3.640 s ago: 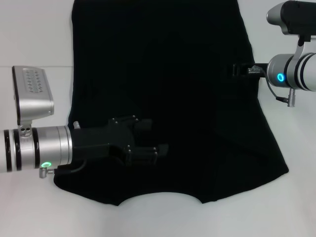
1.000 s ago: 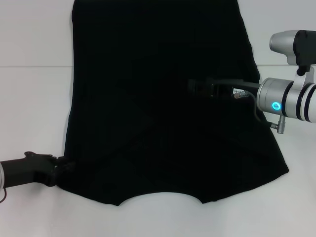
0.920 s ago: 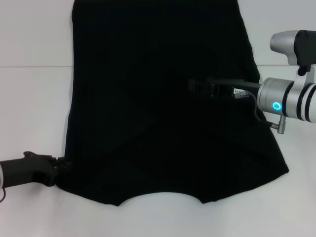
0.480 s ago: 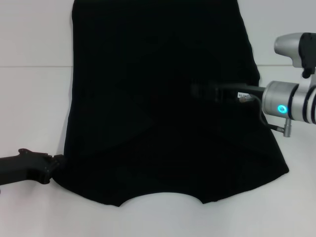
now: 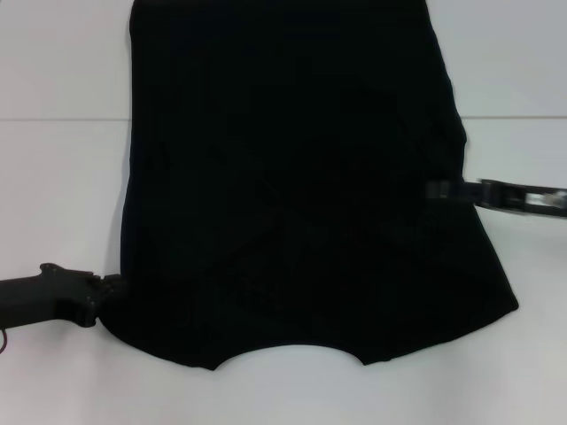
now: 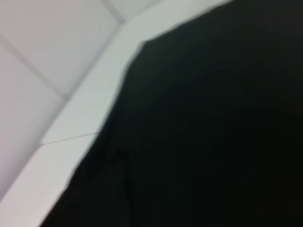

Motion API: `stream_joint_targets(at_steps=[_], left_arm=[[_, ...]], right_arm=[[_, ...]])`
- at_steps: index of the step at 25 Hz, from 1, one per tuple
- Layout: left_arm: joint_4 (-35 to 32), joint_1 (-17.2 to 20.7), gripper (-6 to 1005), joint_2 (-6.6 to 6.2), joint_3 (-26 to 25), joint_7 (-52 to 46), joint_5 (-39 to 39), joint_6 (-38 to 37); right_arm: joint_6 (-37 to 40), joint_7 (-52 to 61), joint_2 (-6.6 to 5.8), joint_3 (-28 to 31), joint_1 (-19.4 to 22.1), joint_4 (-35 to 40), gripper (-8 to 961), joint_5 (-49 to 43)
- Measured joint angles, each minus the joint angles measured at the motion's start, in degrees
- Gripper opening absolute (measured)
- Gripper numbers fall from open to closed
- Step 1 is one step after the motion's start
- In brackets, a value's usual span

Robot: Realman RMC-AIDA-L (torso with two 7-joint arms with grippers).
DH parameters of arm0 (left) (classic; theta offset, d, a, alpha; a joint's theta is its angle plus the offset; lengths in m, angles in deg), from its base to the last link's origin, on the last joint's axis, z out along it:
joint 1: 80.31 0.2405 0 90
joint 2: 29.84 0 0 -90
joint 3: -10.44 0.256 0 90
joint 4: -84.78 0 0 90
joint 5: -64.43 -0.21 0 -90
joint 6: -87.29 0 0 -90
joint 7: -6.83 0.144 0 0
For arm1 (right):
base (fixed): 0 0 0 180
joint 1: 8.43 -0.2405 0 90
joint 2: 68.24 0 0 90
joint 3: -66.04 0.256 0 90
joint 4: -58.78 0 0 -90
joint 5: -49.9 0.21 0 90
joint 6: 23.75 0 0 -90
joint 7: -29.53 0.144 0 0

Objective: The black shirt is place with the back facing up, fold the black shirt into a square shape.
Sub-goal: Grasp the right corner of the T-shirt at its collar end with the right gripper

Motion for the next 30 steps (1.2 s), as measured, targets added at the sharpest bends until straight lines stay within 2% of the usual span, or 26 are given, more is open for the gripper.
stream_joint_targets(at_steps=[1, 3, 9, 15, 30], left_arm=[[0.0, -0.1, 38, 0.06, 0.0, 0.0, 0.0, -0.1], [0.0, -0.2, 38, 0.16, 0.1, 0.0, 0.0, -0.3], [0.1, -1.1, 39, 0.34, 0.1, -0.2, 0.2, -2.0], [0.1, -1.7, 40, 0.49, 1.3, -0.3, 0.3, -2.6], [0.1, -2.4, 41, 0.31, 1.3, -0.4, 0.3, -2.0]], right_arm=[[0.4, 2.9, -0.90, 0.1, 2.0, 1.5, 702, -1.0], [1.3, 4.3, -1.84, 0.4, 3.3, 1.8, 703, -1.9], [3.6, 6.9, -3.23, 4.5, 4.6, 1.9, 703, -6.9], [8.2, 8.5, -3.64, 8.9, 4.0, 1.9, 702, -14.7], [11.3, 10.5, -3.46, 8.9, 4.0, 1.3, 698, -18.6]])
